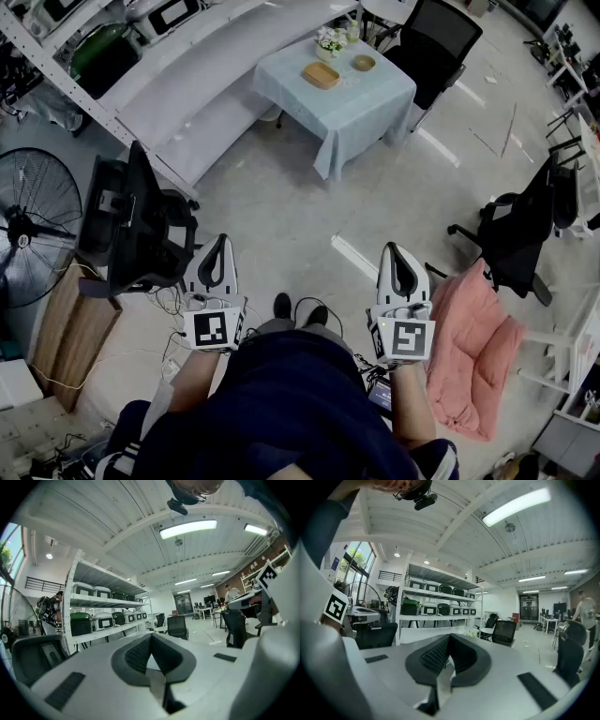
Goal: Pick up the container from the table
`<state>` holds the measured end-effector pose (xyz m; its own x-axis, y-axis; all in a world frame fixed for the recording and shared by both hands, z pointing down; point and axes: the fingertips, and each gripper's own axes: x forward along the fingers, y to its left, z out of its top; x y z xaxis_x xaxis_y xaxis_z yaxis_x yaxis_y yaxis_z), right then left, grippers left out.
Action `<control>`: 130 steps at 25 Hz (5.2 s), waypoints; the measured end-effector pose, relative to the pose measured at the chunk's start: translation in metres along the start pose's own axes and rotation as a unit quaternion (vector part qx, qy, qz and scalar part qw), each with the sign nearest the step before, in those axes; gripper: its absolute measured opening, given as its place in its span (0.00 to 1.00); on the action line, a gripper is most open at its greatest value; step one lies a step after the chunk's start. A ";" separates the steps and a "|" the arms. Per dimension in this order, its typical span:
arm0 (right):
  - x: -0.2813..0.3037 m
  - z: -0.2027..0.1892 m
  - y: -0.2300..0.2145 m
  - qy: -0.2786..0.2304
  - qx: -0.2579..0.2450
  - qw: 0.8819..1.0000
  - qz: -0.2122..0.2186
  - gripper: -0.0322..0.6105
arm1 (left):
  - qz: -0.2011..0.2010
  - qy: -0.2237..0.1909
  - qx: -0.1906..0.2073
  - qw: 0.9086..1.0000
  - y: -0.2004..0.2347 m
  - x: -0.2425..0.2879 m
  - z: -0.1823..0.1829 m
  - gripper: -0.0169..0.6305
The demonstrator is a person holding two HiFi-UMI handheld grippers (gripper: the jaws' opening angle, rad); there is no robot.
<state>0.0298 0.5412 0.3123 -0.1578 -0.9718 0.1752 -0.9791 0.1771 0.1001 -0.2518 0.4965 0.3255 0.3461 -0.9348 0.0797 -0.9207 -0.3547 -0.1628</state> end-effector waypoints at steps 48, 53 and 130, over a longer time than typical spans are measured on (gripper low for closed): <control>0.012 0.017 0.020 -0.033 0.002 0.999 0.028 0.39 | -0.023 0.000 -0.003 1.000 0.008 -0.001 0.000 0.03; 0.015 0.023 0.029 -0.042 0.005 0.998 0.039 0.51 | -0.028 0.000 -0.003 1.000 0.014 0.001 -0.002 0.03; 0.832 -0.192 -0.201 0.216 -0.042 0.967 0.125 0.48 | 0.014 0.051 0.005 0.999 0.173 0.643 -0.043 0.03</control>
<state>0.1200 -0.2727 0.6265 -0.3021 -0.7446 0.5953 -0.9006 0.4277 0.0780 -0.1962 -0.1650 0.3911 0.2989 -0.9380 0.1754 -0.9278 -0.3287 -0.1766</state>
